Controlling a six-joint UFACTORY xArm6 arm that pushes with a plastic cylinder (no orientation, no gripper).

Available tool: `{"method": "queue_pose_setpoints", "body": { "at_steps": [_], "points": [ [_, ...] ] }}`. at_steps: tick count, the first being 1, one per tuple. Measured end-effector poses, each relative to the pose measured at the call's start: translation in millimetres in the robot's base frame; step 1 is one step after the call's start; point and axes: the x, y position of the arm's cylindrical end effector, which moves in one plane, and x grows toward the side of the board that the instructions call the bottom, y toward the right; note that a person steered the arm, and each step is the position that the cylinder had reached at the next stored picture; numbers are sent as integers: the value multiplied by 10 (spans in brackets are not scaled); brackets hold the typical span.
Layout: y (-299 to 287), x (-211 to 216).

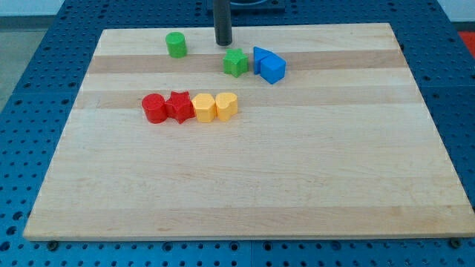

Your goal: Place the green circle into the green star

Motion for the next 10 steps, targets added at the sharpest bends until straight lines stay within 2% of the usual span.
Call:
{"method": "queue_pose_setpoints", "body": {
  "at_steps": [2, 3, 5, 7, 9, 10],
  "points": [
    [-97, -307],
    [-360, -325],
    [-990, -329],
    [-1331, -179],
    [-1375, 83],
    [-1320, -37]
  ]
}}
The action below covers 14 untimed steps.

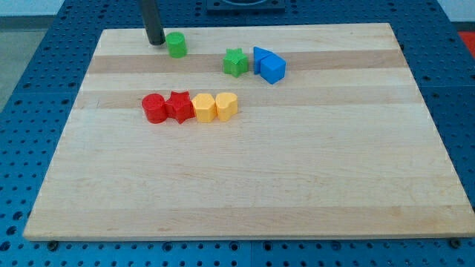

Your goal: Place the green circle into the green star

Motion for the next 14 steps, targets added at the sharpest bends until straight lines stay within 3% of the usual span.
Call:
{"method": "queue_pose_setpoints", "body": {
  "at_steps": [2, 9, 14],
  "points": [
    [252, -127],
    [217, 1327],
    [394, 952]
  ]
}}
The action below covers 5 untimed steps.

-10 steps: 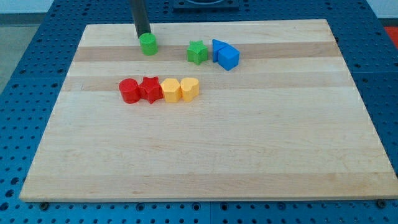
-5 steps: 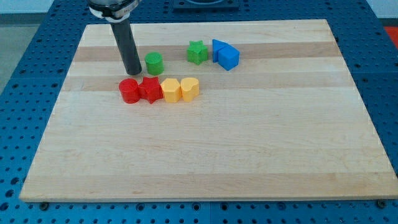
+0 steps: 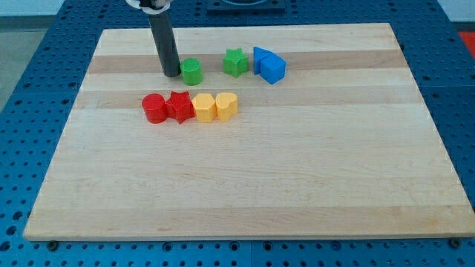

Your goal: Place the green circle into the green star

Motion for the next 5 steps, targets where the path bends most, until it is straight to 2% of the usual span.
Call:
{"method": "queue_pose_setpoints", "body": {
  "at_steps": [2, 5],
  "points": [
    [133, 38],
    [476, 391]
  ]
}}
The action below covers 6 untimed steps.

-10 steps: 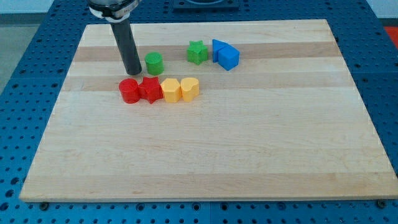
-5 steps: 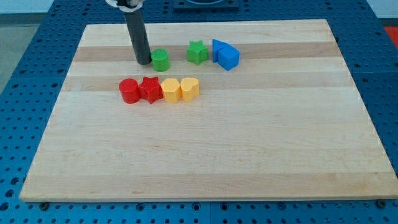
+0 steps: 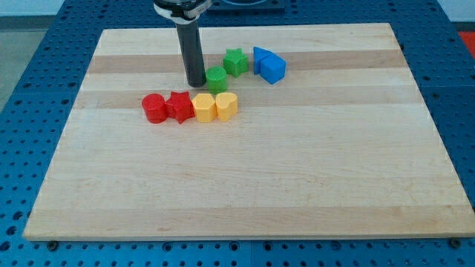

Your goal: Place the green circle into the green star

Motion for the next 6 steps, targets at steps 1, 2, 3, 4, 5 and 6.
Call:
{"method": "queue_pose_setpoints", "body": {
  "at_steps": [1, 2, 3, 4, 5, 6],
  "points": [
    [0, 184],
    [51, 246],
    [132, 232],
    [140, 181],
    [140, 180],
    [148, 121]
  ]
}}
